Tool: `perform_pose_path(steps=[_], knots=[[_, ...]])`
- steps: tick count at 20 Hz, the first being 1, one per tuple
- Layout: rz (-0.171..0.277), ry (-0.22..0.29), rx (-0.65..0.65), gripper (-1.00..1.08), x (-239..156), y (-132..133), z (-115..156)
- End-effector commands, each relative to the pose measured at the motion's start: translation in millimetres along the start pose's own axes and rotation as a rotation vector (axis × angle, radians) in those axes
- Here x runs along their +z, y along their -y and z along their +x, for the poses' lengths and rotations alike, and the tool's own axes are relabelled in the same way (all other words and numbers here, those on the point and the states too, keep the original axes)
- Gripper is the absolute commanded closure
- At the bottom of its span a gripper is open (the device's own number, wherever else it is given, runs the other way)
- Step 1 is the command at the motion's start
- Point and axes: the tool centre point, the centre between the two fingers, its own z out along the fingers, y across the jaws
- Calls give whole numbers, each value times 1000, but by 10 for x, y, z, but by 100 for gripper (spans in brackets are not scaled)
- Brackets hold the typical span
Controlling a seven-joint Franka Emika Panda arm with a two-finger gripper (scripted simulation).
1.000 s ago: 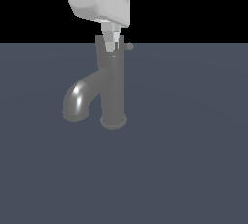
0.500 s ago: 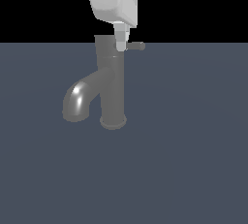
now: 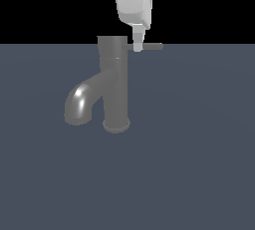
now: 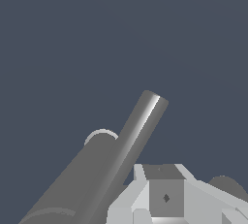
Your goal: Turn on the faucet by rotating a designated handle.
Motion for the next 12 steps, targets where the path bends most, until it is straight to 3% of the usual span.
perform_pose_path(steps=[1,12], knots=[[1,0,23,108,1,81,173],[1,-2,31,108,1,318,437]])
